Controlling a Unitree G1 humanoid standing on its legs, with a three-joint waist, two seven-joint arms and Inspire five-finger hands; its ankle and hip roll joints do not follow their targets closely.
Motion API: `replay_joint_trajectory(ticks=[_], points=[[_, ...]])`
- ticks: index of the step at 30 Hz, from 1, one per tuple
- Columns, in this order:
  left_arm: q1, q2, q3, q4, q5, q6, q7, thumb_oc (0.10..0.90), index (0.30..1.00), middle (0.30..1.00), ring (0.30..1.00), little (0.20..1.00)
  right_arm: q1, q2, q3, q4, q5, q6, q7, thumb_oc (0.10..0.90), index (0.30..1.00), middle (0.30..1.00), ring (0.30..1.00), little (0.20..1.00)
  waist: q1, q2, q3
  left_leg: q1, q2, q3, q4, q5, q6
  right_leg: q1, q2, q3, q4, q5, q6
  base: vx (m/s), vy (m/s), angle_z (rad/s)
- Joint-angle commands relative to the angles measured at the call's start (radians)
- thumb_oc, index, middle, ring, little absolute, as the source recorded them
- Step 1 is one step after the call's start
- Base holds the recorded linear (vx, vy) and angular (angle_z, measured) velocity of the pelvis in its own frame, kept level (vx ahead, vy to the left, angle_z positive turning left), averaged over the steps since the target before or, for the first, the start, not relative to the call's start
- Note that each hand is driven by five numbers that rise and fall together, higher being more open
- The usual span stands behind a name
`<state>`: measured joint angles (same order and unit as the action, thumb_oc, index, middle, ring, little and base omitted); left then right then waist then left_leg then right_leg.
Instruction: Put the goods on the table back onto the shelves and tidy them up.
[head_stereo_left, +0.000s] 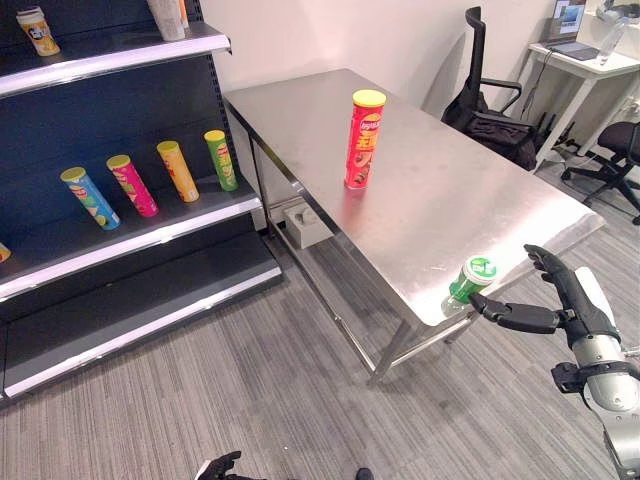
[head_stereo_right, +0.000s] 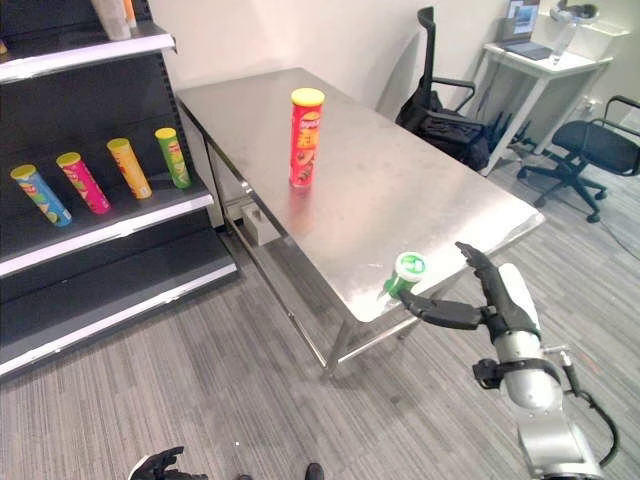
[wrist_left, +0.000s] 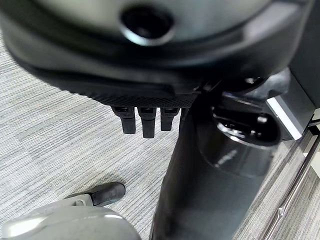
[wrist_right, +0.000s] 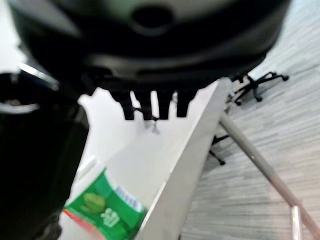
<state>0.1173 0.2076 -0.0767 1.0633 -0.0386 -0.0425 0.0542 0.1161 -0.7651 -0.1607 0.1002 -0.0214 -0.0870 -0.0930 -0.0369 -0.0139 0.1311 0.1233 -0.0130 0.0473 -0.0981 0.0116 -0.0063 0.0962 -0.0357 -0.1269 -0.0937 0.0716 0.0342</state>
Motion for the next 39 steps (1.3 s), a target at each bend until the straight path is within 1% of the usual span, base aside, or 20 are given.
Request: replay_joint_trajectory(ticks=[1, 5, 6, 13, 14, 15, 16, 17, 24, 32, 33, 35, 36, 37, 39], points=[[-0.027, 0.056, -0.025, 0.056, -0.006, -0.025, 0.015, 0.8, 0.9, 0.9, 0.9, 0.9, -0.161, -0.034, -0.027, -0.032, -0.02, -0.077, -0.061, 0.8, 0.9, 0.9, 0.9, 0.9, 0.042, -0.036, -0.03, 0.008, 0.063, 0.054, 0.011, -0.034, -0.044, 0.035, -0.099, 0.024, 0.007, -0.052, 0.12, 0.01, -0.005, 0.08], [-0.024, 0.056, -0.023, 0.056, -0.006, -0.026, 0.017, 0.8, 0.9, 0.9, 0.9, 0.9, -0.162, -0.035, -0.019, -0.028, -0.034, -0.071, -0.062, 0.8, 0.9, 0.9, 0.9, 0.9, 0.047, -0.037, -0.03, 0.008, 0.062, 0.051, 0.011, -0.035, -0.044, 0.037, -0.1, 0.019, 0.007, -0.054, 0.12, 0.0, -0.002, 0.01], [-0.018, 0.057, -0.024, 0.047, -0.008, -0.024, 0.018, 0.8, 0.9, 0.9, 0.9, 0.9, -0.169, -0.037, -0.007, -0.017, -0.058, -0.066, -0.074, 0.8, 0.9, 0.9, 0.9, 0.9, 0.051, -0.037, -0.028, 0.008, 0.062, 0.047, 0.011, -0.035, -0.043, 0.038, -0.101, 0.015, 0.007, -0.054, 0.121, 0.0, 0.0, 0.0], [-0.013, 0.061, -0.018, 0.048, -0.008, -0.023, 0.025, 0.8, 0.9, 0.9, 0.9, 0.9, -0.188, -0.05, 0.028, -0.006, -0.1, -0.055, -0.081, 0.8, 0.9, 0.9, 0.9, 0.9, 0.058, -0.037, -0.027, 0.008, 0.062, 0.04, 0.011, -0.035, -0.044, 0.043, -0.102, 0.006, 0.007, -0.059, 0.12, 0.0, 0.0, 0.0], [-0.014, 0.062, -0.017, 0.047, -0.008, -0.024, 0.026, 0.8, 0.9, 0.9, 0.9, 0.9, -0.188, -0.053, 0.031, -0.005, -0.106, -0.052, -0.081, 0.726, 0.789, 0.789, 0.789, 0.789, 0.058, -0.038, -0.027, 0.007, 0.061, 0.038, 0.011, -0.035, -0.044, 0.043, -0.102, 0.004, 0.007, -0.059, 0.12, 0.0, 0.0, 0.0], [-0.014, 0.062, -0.017, 0.047, -0.008, -0.023, 0.027, 0.8, 0.9, 0.9, 0.9, 0.9, -0.187, -0.053, 0.032, -0.007, -0.108, -0.05, -0.079, 0.565, 0.547, 0.547, 0.547, 0.547, 0.059, -0.038, -0.026, 0.007, 0.061, 0.036, 0.011, -0.036, -0.044, 0.043, -0.103, 0.003, 0.008, -0.059, 0.12, 0.01, -0.003, 0.04], [-0.013, 0.062, -0.017, 0.044, -0.009, -0.023, 0.027, 0.8, 0.9, 0.9, 0.9, 0.9, -0.184, -0.054, 0.032, -0.006, -0.11, -0.048, -0.079, 0.464, 0.396, 0.396, 0.396, 0.396, 0.059, -0.037, -0.026, 0.006, 0.061, 0.035, 0.011, -0.036, -0.044, 0.043, -0.104, 0.001, 0.008, -0.06, 0.12, 0.01, -0.009, 0.04], [-0.013, 0.063, -0.016, 0.042, -0.01, -0.022, 0.028, 0.8, 0.9, 0.9, 0.9, 0.9, -0.182, -0.055, 0.032, -0.005, -0.11, -0.047, -0.082, 0.4, 0.3, 0.3, 0.3, 0.3, 0.06, -0.037, -0.024, 0.005, 0.061, 0.031, 0.011, -0.035, -0.044, 0.043, -0.105, -0.002, 0.009, -0.06, 0.12, 0.01, -0.02, 0.05], [-0.007, 0.067, -0.01, 0.037, -0.008, -0.016, 0.033, 0.8, 0.9, 0.9, 0.9, 0.9, -0.16, -0.065, -0.007, -0.023, -0.104, -0.041, -0.095, 0.4, 0.3, 0.3, 0.3, 0.3, 0.056, -0.04, -0.021, 0.011, 0.066, 0.026, 0.011, -0.039, -0.047, 0.05, -0.102, -0.003, 0.01, -0.066, 0.118, 0.02, -0.031, 0.09], [-0.007, 0.08, -0.009, 0.018, -0.012, -0.013, 0.028, 0.8, 0.9, 0.9, 0.9, 0.9, -0.163, -0.074, -0.052, -0.036, -0.057, -0.038, -0.107, 0.4, 0.3, 0.3, 0.3, 0.3, 0.051, -0.041, -0.025, 0.019, 0.08, 0.026, 0.011, -0.039, -0.055, 0.054, -0.086, 0.001, 0.009, -0.076, 0.11, 0.01, -0.058, 0.02], [-0.003, 0.089, -0.005, 0.005, -0.019, -0.013, 0.026, 0.8, 0.9, 0.9, 0.9, 0.9, -0.177, -0.096, -0.076, -0.056, -0.03, -0.042, -0.111, 0.4, 0.3, 0.3, 0.3, 0.3, 0.051, -0.042, -0.027, 0.02, 0.088, 0.024, 0.011, -0.036, -0.06, 0.057, -0.076, 0.001, 0.009, -0.082, 0.104, 0.01, -0.106, 0.03], [0.002, 0.093, -0.002, -0.004, -0.026, -0.014, 0.022, 0.8, 0.9, 0.9, 0.9, 0.9, -0.183, -0.113, -0.092, -0.073, -0.013, -0.052, -0.113, 0.4, 0.3, 0.3, 0.3, 0.3, 0.051, -0.041, -0.026, 0.02, 0.094, 0.02, 0.011, -0.033, -0.064, 0.058, -0.069, 0.002, 0.009, -0.086, 0.1, 0.01, -0.135, 0.03], [0.004, 0.098, 0.002, -0.013, -0.041, -0.014, 0.016, 0.8, 0.9, 0.9, 0.9, 0.9, -0.2, -0.137, -0.108, -0.093, 0.008, -0.06, -0.112, 0.4, 0.3, 0.3, 0.3, 0.3, 0.053, -0.042, -0.023, 0.018, 0.105, 0.013, 0.011, -0.026, -0.07, 0.057, -0.059, 0.001, 0.011, -0.092, 0.095, -0.02, -0.205, 0.05], [0.003, 0.107, 0.006, -0.026, -0.058, -0.013, 0.014, 0.8, 0.9, 0.9, 0.9, 0.9, -0.225, -0.164, -0.114, -0.104, 0.03, -0.071, -0.112, 0.4, 0.3, 0.3, 0.3, 0.3, 0.062, -0.044, -0.012, 0.004, 0.116, 0.002, 0.027, -0.018, -0.077, 0.054, -0.051, 0.002, 0.014, -0.096, 0.086, -0.04, -0.188, 0.07], [0.001, 0.112, 0.005, -0.042, -0.069, -0.015, 0.007, 0.8, 0.9, 0.9, 0.9, 0.9, -0.251, -0.191, -0.118, -0.118, 0.05, -0.081, -0.105, 0.4, 0.3, 0.3, 0.3, 0.3, 0.069, -0.047, 0.006, -0.035, 0.123, -0.012, 0.087, -0.025, -0.083, 0.052, -0.048, -0.005, 0.019, -0.103, 0.078, -0.06, -0.109, 0.15]])
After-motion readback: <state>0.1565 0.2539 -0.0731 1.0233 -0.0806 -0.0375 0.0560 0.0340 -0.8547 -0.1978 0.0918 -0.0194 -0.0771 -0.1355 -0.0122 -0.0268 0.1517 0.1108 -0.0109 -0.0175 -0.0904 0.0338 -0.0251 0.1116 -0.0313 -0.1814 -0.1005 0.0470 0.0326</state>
